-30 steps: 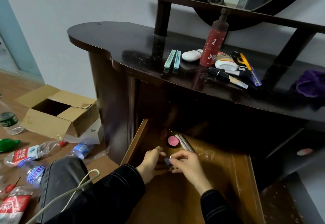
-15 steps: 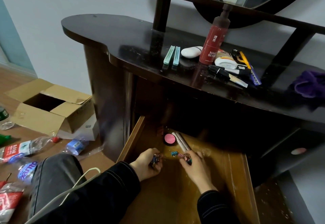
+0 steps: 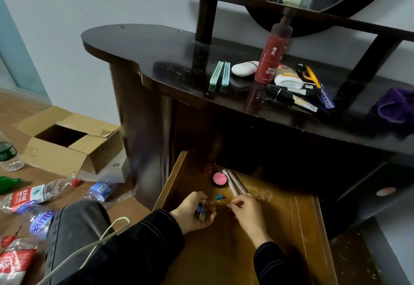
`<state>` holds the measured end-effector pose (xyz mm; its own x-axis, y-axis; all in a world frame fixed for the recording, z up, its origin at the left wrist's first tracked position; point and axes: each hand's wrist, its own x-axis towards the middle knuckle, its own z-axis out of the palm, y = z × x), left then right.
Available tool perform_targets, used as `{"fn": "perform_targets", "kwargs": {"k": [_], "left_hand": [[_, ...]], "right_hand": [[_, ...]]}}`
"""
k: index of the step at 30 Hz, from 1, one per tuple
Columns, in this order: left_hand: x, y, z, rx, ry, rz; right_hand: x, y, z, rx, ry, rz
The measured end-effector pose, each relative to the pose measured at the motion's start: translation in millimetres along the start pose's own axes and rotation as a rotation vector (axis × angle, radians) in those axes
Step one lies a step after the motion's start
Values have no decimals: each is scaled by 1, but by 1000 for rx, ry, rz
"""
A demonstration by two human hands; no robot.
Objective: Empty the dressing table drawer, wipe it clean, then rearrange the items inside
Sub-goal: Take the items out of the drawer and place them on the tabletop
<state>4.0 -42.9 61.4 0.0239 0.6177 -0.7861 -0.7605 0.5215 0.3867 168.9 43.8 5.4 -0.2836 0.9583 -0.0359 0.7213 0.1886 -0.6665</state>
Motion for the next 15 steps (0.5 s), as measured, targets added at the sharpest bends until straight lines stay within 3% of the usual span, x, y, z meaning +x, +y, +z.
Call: {"fn": "perform_targets", "kwargs": {"k": [3, 5, 6, 7, 8, 9, 10, 11, 12, 15], "left_hand": [[-1, 0, 2, 1, 3, 26], [2, -2, 0, -53, -16, 24], [4, 0, -1, -87, -28, 36], [2, 5, -4, -301, -75, -40], [0, 8, -6, -341, -198, -113], [3, 4, -5, -44, -151, -23], [3, 4, -6, 12, -102, 28], [5, 3, -8, -202, -134, -106], [6, 6, -9, -344, -142, -126], [7, -1, -4, -73, -87, -61]], "right_hand": [[-7, -17, -11, 414, -33, 20], [-15, -32, -14, 565, -95, -41], [-19, -39, -12, 577, -133, -80], [-24, -44, -9, 540, -164, -122], [-26, -48, -6, 453, -181, -168], [-29, -50, -3, 344, -188, -218], [-30, -51, -1, 261, -198, -258], [-30, -51, -2, 232, -205, -279], [-27, -51, -5, 251, -194, -279], [-14, -35, -20, 221, 0, -168]]}}
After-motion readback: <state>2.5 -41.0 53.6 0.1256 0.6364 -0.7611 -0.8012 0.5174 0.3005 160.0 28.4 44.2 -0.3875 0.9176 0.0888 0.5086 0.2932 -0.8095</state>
